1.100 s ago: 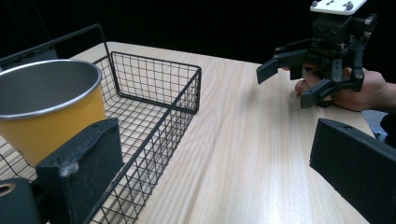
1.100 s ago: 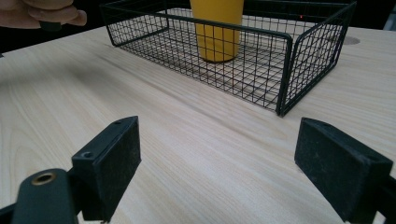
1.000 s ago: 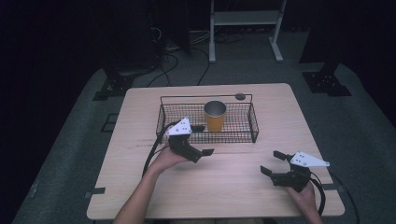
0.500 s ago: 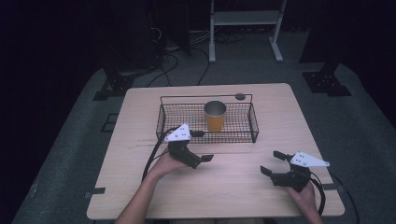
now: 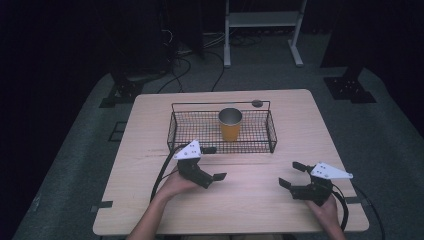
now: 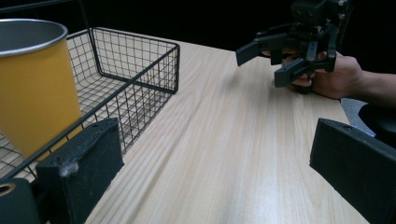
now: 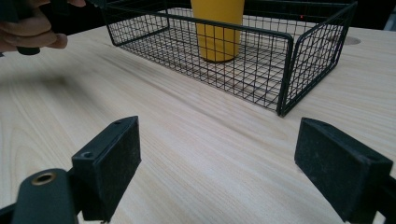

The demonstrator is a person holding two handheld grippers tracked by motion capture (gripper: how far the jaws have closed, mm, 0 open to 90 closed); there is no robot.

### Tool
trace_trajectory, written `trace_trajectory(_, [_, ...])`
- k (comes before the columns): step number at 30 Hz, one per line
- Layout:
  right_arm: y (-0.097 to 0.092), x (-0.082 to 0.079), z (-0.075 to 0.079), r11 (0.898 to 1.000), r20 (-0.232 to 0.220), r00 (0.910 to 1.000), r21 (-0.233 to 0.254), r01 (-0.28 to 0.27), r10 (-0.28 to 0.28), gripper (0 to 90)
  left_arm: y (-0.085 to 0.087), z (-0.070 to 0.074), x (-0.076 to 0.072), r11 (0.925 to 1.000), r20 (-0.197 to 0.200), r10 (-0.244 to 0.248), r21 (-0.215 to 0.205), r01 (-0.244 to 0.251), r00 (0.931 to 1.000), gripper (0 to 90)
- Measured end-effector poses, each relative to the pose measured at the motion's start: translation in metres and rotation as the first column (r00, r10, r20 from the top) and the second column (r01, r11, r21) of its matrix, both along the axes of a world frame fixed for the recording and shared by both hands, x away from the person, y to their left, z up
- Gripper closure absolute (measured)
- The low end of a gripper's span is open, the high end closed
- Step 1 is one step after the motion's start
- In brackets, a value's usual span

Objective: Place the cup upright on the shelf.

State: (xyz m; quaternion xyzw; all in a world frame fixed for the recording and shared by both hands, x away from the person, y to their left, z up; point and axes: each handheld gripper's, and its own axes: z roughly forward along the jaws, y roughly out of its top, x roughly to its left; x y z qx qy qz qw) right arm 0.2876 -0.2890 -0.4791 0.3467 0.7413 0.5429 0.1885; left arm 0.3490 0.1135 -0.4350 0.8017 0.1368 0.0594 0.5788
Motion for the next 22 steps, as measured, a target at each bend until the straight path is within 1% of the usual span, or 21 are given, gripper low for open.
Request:
trace_trajectory(2, [0.000, 0.000, 0.000, 1.000, 0.000, 1.0000, 0.000, 0.000, 0.000, 13.5, 0.001, -0.001, -0.001, 1.0000, -0.003, 0.001, -0.004, -0.001, 1.0000, 1.7])
trace_trajectory(4, [0.000, 0.000, 0.000, 1.000, -0.001, 1.0000, 0.000, 0.000, 0.000, 13.5, 0.003, -0.002, -0.005, 0.9998, -0.010, 0.008, -0.018, -0.008, 0.9999, 1.7])
trace_trajectory(5, [0.000, 0.000, 0.000, 1.000, -0.001, 1.0000, 0.000, 0.001, -0.001, 13.5, 0.003, -0.002, -0.005, 0.9999, -0.016, 0.006, -0.016, -0.006, 0.9998, 1.7])
trace_trajectory(8, [0.000, 0.000, 0.000, 1.000, -0.002, 1.0000, 0.001, 0.003, -0.003, 13.5, 0.004, -0.003, -0.010, 0.9996, -0.006, 0.015, -0.024, -0.015, 0.9999, 1.6])
trace_trajectory(9, [0.000, 0.000, 0.000, 1.000, -0.002, 1.0000, 0.001, 0.003, -0.003, 13.5, 0.004, -0.003, -0.010, 0.9996, -0.006, 0.015, -0.024, -0.015, 0.9999, 1.7])
trace_trajectory(10, [-0.001, 0.000, 0.000, 1.000, -0.002, 1.0000, 0.001, 0.003, -0.003, 13.5, 0.006, -0.003, -0.012, 0.9992, -0.009, 0.021, -0.035, -0.021, 0.9997, 1.7])
trace_trajectory(15, [0.000, 0.000, 0.000, 1.000, 0.000, 1.0000, 0.002, 0.003, -0.003, 13.5, 0.009, -0.004, -0.016, 0.9983, -0.008, 0.039, -0.042, -0.040, 0.9992, 1.6])
trace_trajectory(16, [0.000, 0.000, 0.000, 1.000, 0.000, 1.0000, 0.001, 0.002, -0.002, 13.5, 0.010, -0.004, -0.018, 0.9966, -0.019, 0.051, -0.064, -0.052, 0.9985, 1.6])
trace_trajectory(17, [0.000, 0.000, 0.000, 1.000, 0.000, 1.0000, 0.001, 0.002, -0.002, 13.5, 0.010, -0.004, -0.018, 0.9966, -0.019, 0.051, -0.064, -0.052, 0.9985, 1.6])
trace_trajectory(18, [0.000, 0.000, 0.000, 1.000, 0.000, 1.0000, 0.001, 0.001, -0.001, 13.5, 0.011, -0.005, -0.019, 0.9966, -0.034, 0.039, -0.071, -0.041, 0.9986, 1.6])
trace_trajectory(19, [0.000, 0.000, 0.000, 1.000, 0.000, 1.0000, 0.001, 0.001, -0.001, 13.5, 0.011, -0.005, -0.019, 0.9966, -0.034, 0.039, -0.071, -0.041, 0.9986, 1.6])
trace_trajectory(20, [-0.001, 0.000, 0.000, 1.000, -0.001, 1.0000, 0.001, 0.001, -0.001, 13.5, 0.011, -0.006, -0.019, 0.9971, -0.037, 0.041, -0.062, -0.043, 0.9985, 1.6])
trace_trajectory(21, [-0.001, 0.000, 0.000, 1.000, -0.001, 1.0000, 0.001, 0.001, -0.001, 13.5, 0.011, -0.008, -0.019, 0.9973, -0.031, 0.048, -0.053, -0.050, 0.9984, 1.6])
trace_trajectory(22, [-0.001, 0.000, 0.000, 1.000, -0.001, 1.0000, 0.003, 0.001, -0.001, 13.5, 0.011, -0.009, -0.019, 0.9973, -0.033, 0.049, -0.053, -0.051, 0.9982, 1.6])
